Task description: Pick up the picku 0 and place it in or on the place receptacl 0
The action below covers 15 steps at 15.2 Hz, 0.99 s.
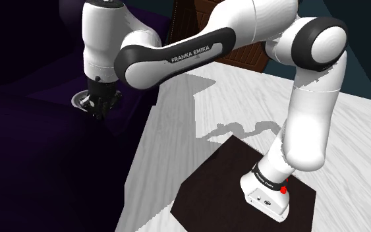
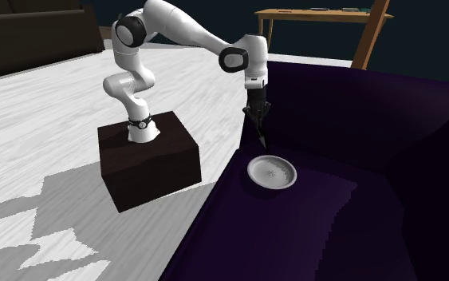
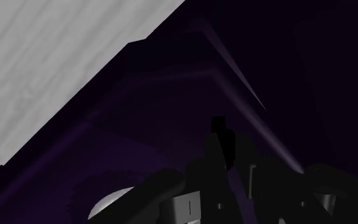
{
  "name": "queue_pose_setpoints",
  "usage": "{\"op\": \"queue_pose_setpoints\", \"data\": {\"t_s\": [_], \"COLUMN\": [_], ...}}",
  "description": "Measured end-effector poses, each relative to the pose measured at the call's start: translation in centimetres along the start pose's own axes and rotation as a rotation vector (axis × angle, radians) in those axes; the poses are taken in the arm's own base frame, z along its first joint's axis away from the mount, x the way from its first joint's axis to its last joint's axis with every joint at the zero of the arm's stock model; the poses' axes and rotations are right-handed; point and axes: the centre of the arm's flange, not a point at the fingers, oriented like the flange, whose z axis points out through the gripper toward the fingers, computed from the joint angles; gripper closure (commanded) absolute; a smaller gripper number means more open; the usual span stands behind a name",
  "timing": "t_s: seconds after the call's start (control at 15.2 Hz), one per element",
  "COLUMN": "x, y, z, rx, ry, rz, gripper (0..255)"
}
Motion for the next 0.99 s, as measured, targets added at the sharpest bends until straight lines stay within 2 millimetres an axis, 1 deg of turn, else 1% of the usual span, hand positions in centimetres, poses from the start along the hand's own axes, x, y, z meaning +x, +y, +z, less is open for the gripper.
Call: {"op": "queue_pose_setpoints", "data": {"t_s": [0.46, 0.53, 0.59, 0.73, 0.79, 0.92, 0.99], "x": [0.7, 0.7, 1.1, 3.0, 4.3, 6.9, 8.0], "y": [0.0, 0.0, 0.2, 0.9, 1.3, 2.3, 2.5], "z": [-3.7, -3.9, -4.0, -3.7, -3.9, -3.4, -3.0], "rx": [0.000, 0.000, 0.000, 0.000, 0.001, 0.001, 0.000], "ry": [0.000, 0.000, 0.000, 0.000, -0.001, 0.000, 0.000], "rz": [0.000, 0.000, 0.000, 0.000, 0.000, 0.000, 0.001], "gripper": [255, 255, 255, 255, 255, 255, 255]}}
